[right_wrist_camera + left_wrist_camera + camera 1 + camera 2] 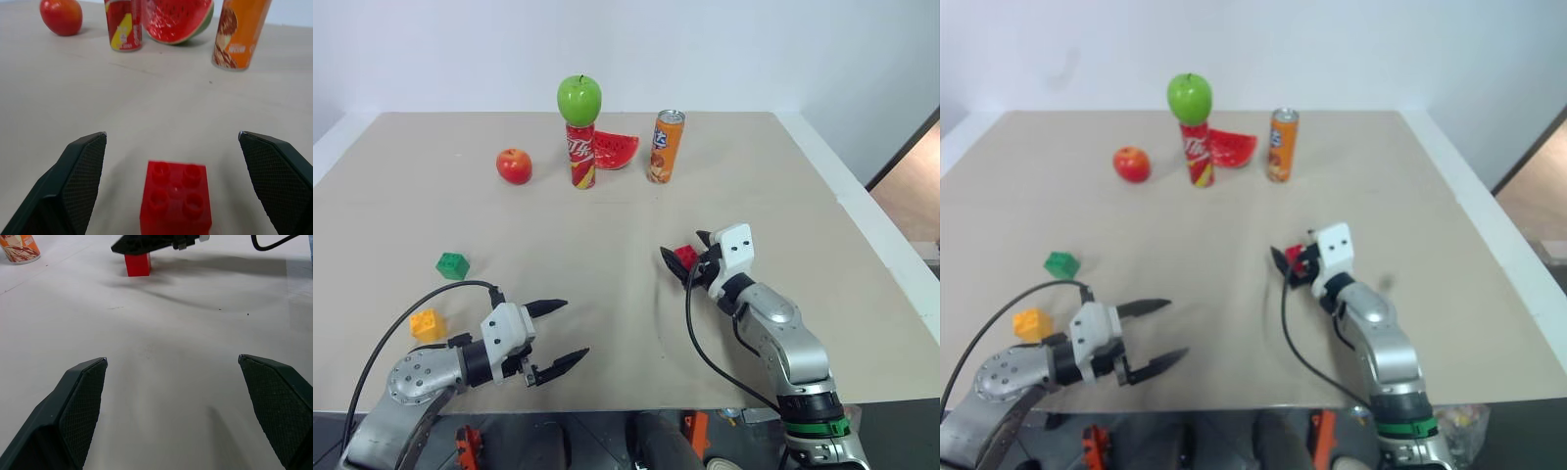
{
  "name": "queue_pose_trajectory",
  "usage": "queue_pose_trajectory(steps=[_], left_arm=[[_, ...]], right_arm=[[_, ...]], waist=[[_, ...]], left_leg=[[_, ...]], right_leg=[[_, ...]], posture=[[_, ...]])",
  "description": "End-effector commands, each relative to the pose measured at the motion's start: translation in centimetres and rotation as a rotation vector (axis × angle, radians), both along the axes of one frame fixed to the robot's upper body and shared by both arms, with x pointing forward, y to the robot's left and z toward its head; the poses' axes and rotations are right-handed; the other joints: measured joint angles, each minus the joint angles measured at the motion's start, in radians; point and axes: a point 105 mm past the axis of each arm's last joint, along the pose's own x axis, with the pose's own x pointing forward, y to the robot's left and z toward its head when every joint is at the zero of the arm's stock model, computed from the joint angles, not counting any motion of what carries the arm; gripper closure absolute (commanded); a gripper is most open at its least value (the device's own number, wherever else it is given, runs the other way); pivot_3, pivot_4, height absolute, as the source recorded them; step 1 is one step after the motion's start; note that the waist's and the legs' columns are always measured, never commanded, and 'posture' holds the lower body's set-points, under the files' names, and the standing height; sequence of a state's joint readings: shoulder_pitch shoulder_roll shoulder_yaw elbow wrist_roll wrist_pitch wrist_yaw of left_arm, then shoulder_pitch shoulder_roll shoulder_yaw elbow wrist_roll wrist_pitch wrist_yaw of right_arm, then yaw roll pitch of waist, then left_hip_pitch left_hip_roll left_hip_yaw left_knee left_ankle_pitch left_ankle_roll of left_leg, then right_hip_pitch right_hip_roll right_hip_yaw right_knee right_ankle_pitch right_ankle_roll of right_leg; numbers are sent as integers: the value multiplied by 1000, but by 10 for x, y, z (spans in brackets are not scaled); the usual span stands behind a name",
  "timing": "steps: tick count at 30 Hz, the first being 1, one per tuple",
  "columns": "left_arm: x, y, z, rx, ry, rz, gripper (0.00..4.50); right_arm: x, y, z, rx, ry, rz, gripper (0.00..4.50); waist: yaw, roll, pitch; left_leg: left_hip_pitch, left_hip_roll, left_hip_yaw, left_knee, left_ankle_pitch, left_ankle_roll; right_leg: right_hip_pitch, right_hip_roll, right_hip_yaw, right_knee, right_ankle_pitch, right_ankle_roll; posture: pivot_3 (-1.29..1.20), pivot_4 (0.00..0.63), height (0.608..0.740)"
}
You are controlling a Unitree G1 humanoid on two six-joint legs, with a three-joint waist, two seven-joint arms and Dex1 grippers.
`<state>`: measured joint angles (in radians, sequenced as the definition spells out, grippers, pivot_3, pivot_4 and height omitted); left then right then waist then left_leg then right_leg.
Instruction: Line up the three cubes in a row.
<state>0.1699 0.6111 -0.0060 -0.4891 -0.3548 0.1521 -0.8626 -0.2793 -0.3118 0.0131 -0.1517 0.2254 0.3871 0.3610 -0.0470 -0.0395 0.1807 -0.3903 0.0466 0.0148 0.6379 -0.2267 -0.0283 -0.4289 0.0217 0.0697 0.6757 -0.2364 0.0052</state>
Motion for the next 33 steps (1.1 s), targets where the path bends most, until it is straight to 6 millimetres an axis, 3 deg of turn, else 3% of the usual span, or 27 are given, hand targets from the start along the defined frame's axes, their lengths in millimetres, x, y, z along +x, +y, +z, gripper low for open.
queue_pose_trajectory(steps=[1, 12, 16, 22, 25, 27, 31, 33], left_arm=[[-4, -6, 8, 0, -40, -33, 52], [-2, -8, 7, 0, -40, -30, 52], [-1, -5, 5, 8, -37, -22, 0], [-1, -4, 4, 10, -37, -16, 0], [0, -2, 3, 7, -32, 3, 0], [1, 0, 3, 3, -27, 23, 0], [2, 7, 1, -12, -11, 73, 0], [1, 8, 0, -10, -6, 78, 0]], right_arm=[[0, -7, 2, 10, -10, -38, 0], [-5, -10, -15, 41, 53, -62, 0], [-5, -8, -16, 65, 67, -61, 1087], [-4, -7, -19, 65, 77, -60, 3214], [-5, -7, -16, 48, 72, -39, 3252], [-6, -3, -8, 21, 53, 23, 3252], [-10, 32, 23, -97, 4, 421, 3252], [-13, 44, 29, -147, -1, 565, 3252]], waist=[[0, 0, 0], [-1, 0, 0], [-1, 0, 0], [-1, 0, 0], [-1, 0, 0], [-1, 0, 0], [-6, 0, 0], [-11, 0, 0]], left_leg=[[0, 0, 0, 0, 0, 0], [0, 0, 0, 0, 0, 0], [0, 0, 0, 0, 0, 0], [0, 0, 0, 0, 0, 0], [0, 0, 0, 0, 0, 0], [0, 0, 0, 0, 0, 0], [0, 0, 3, 0, 0, 0], [1, 1, 5, 0, 0, 0]], right_leg=[[0, 0, 0, 0, 0, 0], [0, 0, 0, 0, 0, 0], [0, 0, 0, 0, 0, 0], [0, 0, 0, 0, 0, 0], [0, 0, 0, 0, 0, 0], [0, 0, 0, 0, 0, 0], [-1, 0, 1, 0, 1, 1], [-2, 2, 2, 0, 3, 1]], posture=[[0, 150, 740], [0, 150, 740], [0, 150, 740], [0, 150, 740], [0, 150, 740], [0, 150, 740], [0, 150, 740], [0, 150, 740]])
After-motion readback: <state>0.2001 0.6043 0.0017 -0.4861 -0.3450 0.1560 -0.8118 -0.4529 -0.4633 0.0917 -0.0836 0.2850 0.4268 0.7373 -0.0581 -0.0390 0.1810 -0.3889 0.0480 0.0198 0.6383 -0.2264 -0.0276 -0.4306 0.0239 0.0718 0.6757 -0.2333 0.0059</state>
